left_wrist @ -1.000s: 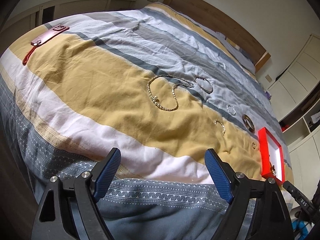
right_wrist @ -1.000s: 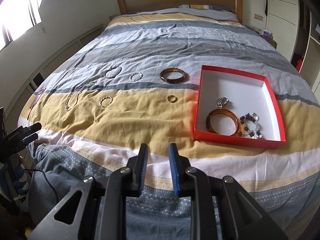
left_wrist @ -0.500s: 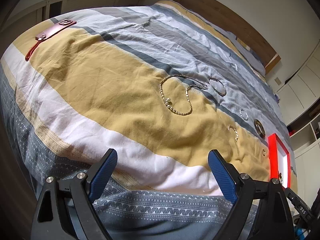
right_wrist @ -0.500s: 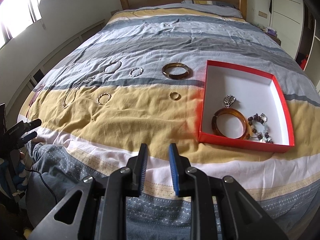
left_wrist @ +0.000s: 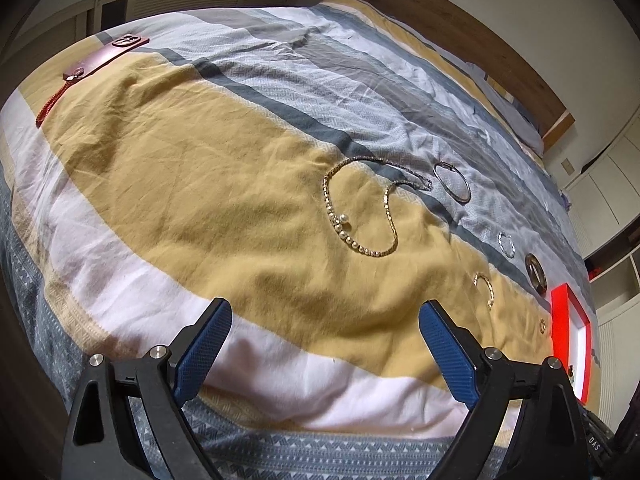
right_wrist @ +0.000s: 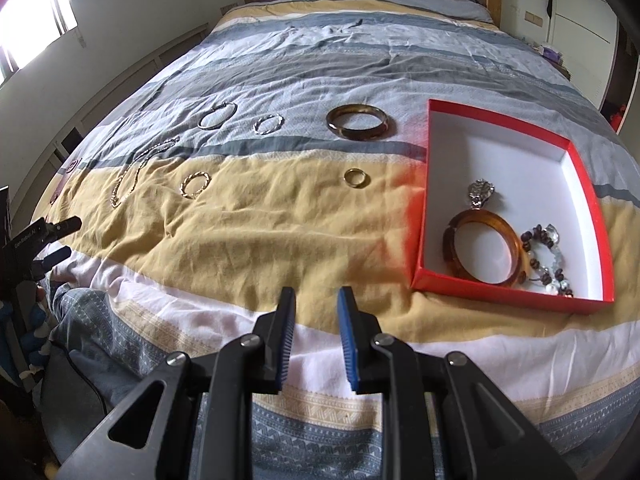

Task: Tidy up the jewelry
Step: 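Move the left tool toward the chain necklace while the right tool holds still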

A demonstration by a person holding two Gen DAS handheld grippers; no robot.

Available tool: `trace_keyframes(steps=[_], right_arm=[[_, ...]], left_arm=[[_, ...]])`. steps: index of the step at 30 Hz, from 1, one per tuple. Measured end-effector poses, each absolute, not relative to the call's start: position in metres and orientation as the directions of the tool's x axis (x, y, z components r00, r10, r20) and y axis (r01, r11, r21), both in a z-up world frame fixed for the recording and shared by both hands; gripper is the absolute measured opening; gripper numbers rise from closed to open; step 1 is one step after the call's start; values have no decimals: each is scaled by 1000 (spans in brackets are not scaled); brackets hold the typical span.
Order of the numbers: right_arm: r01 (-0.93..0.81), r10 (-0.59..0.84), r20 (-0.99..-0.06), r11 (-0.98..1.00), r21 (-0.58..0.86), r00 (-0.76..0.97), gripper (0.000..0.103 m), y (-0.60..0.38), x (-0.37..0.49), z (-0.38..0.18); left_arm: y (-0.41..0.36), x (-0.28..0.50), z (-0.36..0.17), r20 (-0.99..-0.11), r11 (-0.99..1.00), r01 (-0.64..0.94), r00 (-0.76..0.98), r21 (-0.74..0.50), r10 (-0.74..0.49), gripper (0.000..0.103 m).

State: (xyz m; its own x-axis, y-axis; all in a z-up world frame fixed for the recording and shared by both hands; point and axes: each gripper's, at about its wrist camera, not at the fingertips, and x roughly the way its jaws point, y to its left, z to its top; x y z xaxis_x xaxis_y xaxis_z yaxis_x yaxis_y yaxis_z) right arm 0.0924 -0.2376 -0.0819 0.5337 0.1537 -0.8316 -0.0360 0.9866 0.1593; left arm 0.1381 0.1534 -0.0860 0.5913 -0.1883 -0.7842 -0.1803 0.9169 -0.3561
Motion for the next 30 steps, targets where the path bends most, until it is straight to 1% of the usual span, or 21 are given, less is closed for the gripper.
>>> trace_keyframes(steps=[9, 16, 19, 24, 30], right_arm=[[-48, 163, -831, 985, 163, 532, 21, -239, 118, -89], [-40, 160, -828, 986, 165, 537, 21, -248, 129, -91], [-34, 159, -826, 985, 167, 540, 21, -253, 135, -93], [-35, 170, -825, 983, 179, 538, 21, -254, 148, -97], [-83, 196, -818, 980, 180, 541, 21, -238, 169, -97]], left_arm=[[138, 174, -92, -780, 914, -181, 596, -363, -192, 94], [112, 204, -90, -774, 936, -168, 616, -311, -146, 94], [108, 209, -92, -782, 943, -176, 611, -281, -120, 94], [112, 212, -96, -786, 939, -201, 609, -280, -104, 94], [111, 221, -97, -785, 940, -199, 611, -277, -101, 94]])
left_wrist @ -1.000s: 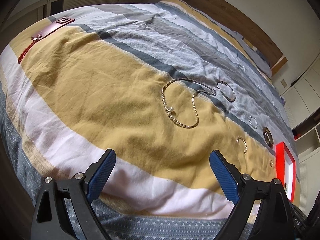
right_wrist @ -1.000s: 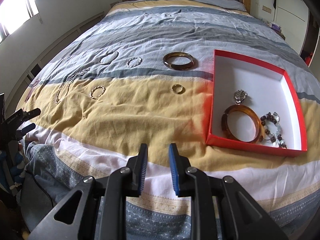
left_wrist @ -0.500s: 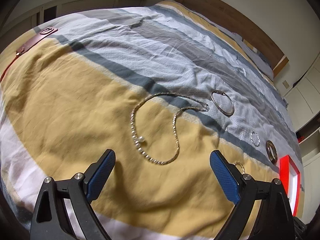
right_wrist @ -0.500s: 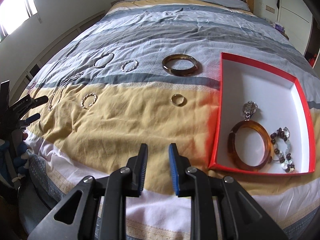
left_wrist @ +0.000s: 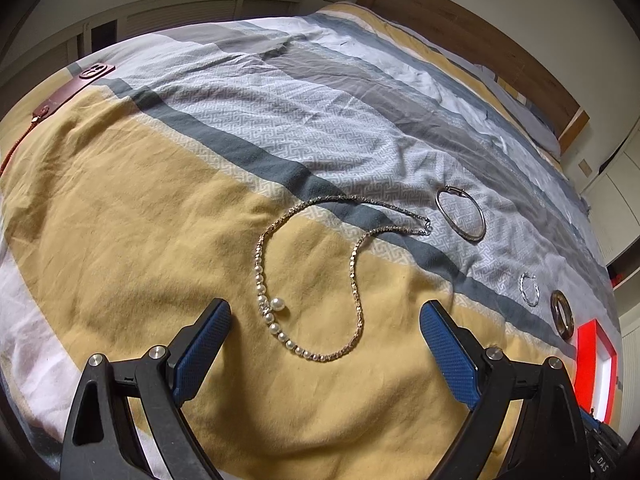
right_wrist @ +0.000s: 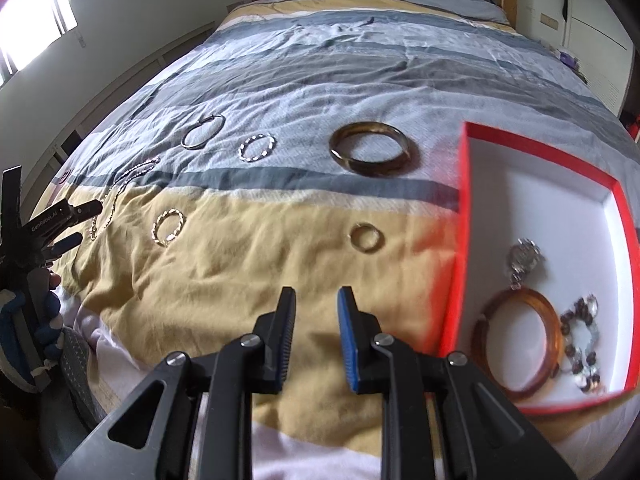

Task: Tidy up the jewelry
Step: 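Move the left tool toward the chain necklace while the right tool holds still, then grasp the pearl chain necklace with the left gripper while the right grasps a twisted silver bangle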

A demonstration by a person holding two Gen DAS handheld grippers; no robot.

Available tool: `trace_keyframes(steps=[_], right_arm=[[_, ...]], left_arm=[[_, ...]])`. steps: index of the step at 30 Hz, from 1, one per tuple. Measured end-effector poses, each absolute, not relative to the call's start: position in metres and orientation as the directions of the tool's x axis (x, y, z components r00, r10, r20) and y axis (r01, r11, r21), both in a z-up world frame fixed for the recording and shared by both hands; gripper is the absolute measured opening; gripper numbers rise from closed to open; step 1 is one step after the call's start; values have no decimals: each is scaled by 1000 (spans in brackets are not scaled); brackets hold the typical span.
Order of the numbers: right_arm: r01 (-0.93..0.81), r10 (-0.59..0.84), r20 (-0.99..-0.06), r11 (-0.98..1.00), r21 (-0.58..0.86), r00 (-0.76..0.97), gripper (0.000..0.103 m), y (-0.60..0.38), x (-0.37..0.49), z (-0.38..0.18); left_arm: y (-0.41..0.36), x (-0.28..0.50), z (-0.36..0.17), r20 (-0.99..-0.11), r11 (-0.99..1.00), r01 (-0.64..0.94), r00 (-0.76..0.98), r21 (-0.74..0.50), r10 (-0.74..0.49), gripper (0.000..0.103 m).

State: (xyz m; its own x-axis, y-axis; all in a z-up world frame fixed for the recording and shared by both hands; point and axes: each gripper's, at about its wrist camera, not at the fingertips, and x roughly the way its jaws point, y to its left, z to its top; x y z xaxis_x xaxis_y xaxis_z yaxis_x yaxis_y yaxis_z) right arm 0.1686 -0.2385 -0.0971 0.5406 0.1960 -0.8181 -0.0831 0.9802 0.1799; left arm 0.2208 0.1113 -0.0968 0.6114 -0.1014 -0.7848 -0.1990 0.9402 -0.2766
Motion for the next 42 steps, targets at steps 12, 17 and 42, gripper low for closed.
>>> trace_keyframes(steps=[12, 17, 42], right_arm=[[-189, 241, -785, 969, 160, 571, 34, -197, 247, -86], [-234, 254, -782, 962, 142, 570, 35, -175, 281, -90], [-279, 316, -794, 941, 192, 519, 36, -160, 322, -137]], left_arm=[[107, 247, -95, -774, 947, -190, 627, -260, -86, 94], [109, 246, -95, -752, 945, -189, 654, -265, -80, 94], [117, 263, -123, -811, 951, -274, 584, -143, 46, 95]])
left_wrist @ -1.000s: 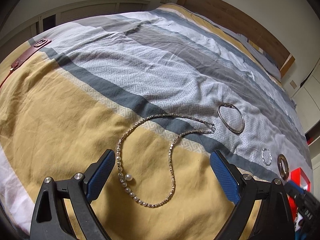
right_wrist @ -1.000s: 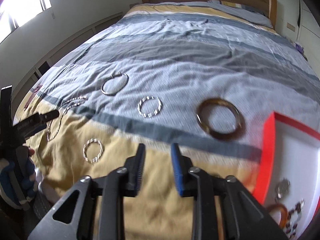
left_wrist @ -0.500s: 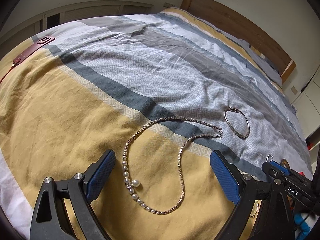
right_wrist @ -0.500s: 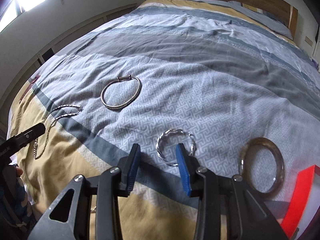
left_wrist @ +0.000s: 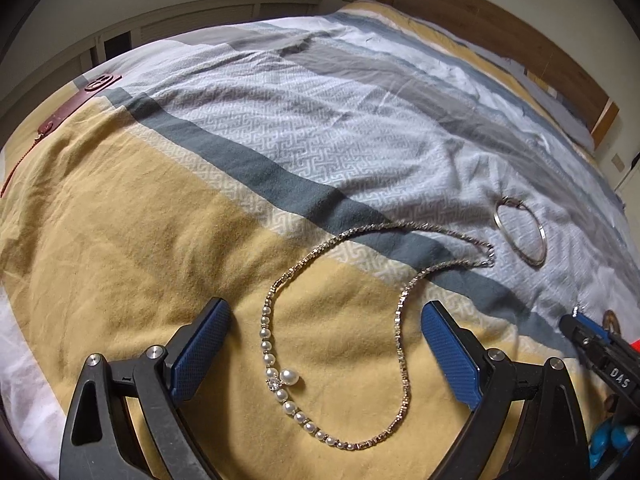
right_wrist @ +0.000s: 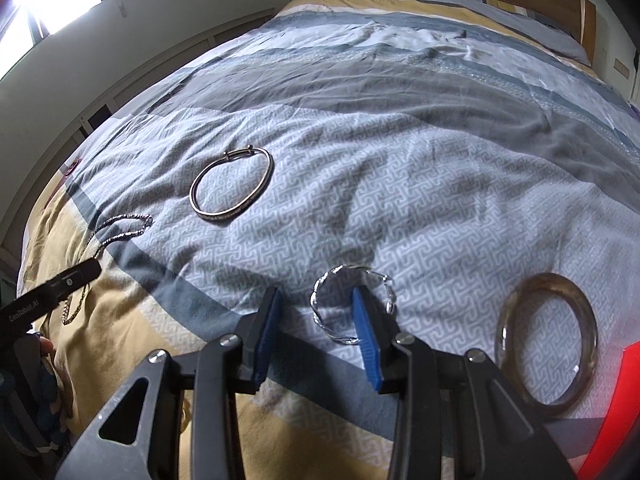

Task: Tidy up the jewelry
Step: 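Grasp the pearl chain necklace with the left gripper while the right grasps a twisted silver bangle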

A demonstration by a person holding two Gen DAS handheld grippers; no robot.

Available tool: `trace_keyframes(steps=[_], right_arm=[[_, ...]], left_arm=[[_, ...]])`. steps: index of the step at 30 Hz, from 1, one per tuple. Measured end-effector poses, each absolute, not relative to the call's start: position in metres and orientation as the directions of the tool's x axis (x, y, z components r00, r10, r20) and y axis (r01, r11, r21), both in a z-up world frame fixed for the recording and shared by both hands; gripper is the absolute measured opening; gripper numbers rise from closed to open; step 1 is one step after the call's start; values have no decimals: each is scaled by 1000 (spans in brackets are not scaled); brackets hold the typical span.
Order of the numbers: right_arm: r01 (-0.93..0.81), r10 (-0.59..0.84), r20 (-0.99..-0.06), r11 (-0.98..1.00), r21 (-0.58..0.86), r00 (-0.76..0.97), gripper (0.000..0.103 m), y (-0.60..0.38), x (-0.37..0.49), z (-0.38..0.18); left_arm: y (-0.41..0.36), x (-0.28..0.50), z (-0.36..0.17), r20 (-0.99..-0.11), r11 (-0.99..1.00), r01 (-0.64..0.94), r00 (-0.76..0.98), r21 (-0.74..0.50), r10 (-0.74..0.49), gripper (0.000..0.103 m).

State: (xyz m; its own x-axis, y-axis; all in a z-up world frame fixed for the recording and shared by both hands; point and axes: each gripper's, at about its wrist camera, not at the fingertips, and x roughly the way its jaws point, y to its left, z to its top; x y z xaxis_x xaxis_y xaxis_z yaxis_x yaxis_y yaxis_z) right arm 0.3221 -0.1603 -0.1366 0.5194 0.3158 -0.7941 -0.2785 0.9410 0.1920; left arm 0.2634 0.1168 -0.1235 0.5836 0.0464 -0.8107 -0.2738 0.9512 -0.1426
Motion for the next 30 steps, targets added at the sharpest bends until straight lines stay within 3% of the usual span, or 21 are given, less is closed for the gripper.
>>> trace_keyframes(steps=[17, 25, 30], right_arm=[[-283, 309, -778, 943, 176, 546, 36, -156, 322, -142], [-282, 283, -773, 949, 140, 567, 33, -153, 318, -138], [-280, 302, -769, 946, 166, 564, 26, -155, 319, -137]], left_arm=[[119, 263, -127, -808, 947, -295, 585, -124, 77, 90], [110, 261, -123, -792, 960, -246, 609, -132, 47, 62], [111, 261, -122, -785, 960, -229, 619, -162, 15, 51]])
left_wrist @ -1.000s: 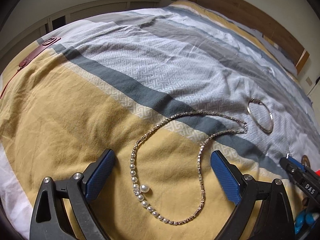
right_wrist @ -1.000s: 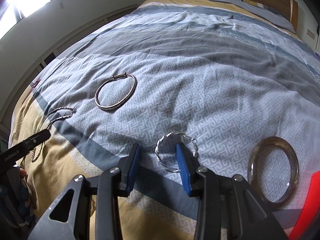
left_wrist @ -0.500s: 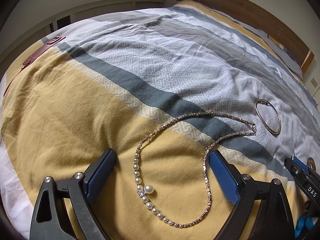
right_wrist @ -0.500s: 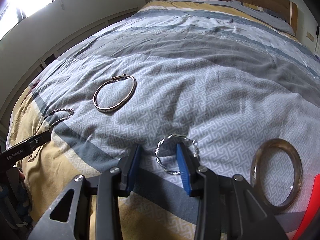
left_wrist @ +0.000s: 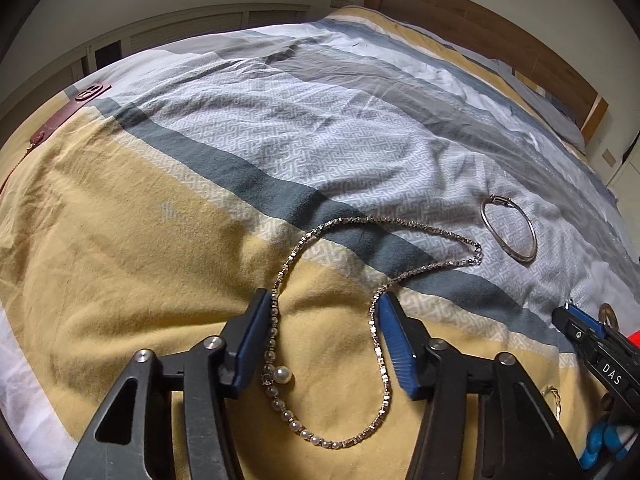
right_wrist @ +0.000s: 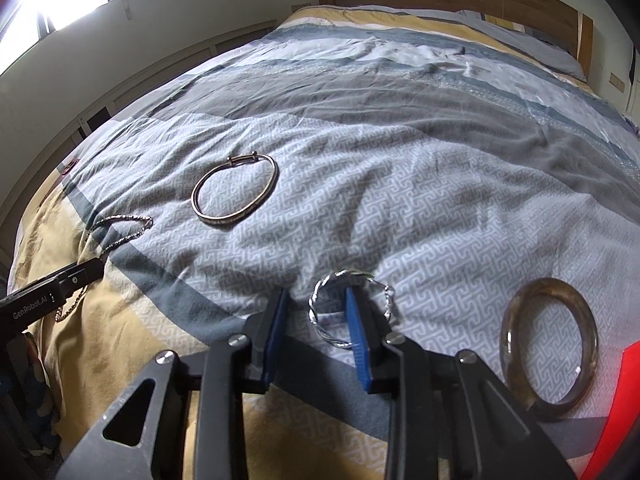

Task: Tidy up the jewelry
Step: 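Grasp the pearl chain necklace with the left gripper while the right grasps a twisted silver bangle, then carry the necklace and twisted bangle over the red box with both grippers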

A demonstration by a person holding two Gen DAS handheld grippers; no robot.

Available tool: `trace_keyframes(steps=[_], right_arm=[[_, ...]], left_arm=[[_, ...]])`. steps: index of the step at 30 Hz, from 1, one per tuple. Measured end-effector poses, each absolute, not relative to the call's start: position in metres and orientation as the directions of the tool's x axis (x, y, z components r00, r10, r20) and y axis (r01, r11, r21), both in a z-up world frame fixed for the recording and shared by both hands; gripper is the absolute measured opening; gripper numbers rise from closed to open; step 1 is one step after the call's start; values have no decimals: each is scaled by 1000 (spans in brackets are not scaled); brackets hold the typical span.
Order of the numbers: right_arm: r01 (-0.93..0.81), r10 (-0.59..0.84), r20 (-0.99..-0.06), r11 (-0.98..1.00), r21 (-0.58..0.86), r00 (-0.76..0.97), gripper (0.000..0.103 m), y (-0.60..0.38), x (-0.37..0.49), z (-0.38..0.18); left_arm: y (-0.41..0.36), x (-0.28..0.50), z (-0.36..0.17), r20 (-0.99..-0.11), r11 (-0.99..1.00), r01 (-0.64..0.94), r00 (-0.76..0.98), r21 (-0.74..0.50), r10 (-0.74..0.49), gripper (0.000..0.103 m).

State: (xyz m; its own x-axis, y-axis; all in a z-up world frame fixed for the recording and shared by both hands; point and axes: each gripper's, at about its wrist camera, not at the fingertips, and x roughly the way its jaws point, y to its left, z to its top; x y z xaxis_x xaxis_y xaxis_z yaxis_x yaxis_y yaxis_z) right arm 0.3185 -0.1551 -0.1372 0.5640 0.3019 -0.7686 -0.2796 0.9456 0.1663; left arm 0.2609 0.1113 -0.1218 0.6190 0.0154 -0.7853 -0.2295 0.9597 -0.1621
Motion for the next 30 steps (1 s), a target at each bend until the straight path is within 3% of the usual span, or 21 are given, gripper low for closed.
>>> trace_keyframes(steps=[5, 13, 22, 30], right_arm=[[-283, 337, -764, 936, 209, 551, 16, -155, 316, -137], [-268, 392, -754, 919, 290, 527, 11, -160, 313, -137], [-266, 408, -750, 912, 312, 520, 6, -160, 308, -134], [-269, 414, -746, 909, 317, 521, 6, -159, 298, -127]], left_arm=[[114, 259, -121, -778, 955, -224, 628, -196, -13, 40], [123, 257, -121, -770, 934, -213, 631, -288, -94, 14], [123, 255, -118, -770, 929, -207, 628, -307, -114, 7], [124, 248, -107, -763, 925, -211, 636, -316, -115, 7]])
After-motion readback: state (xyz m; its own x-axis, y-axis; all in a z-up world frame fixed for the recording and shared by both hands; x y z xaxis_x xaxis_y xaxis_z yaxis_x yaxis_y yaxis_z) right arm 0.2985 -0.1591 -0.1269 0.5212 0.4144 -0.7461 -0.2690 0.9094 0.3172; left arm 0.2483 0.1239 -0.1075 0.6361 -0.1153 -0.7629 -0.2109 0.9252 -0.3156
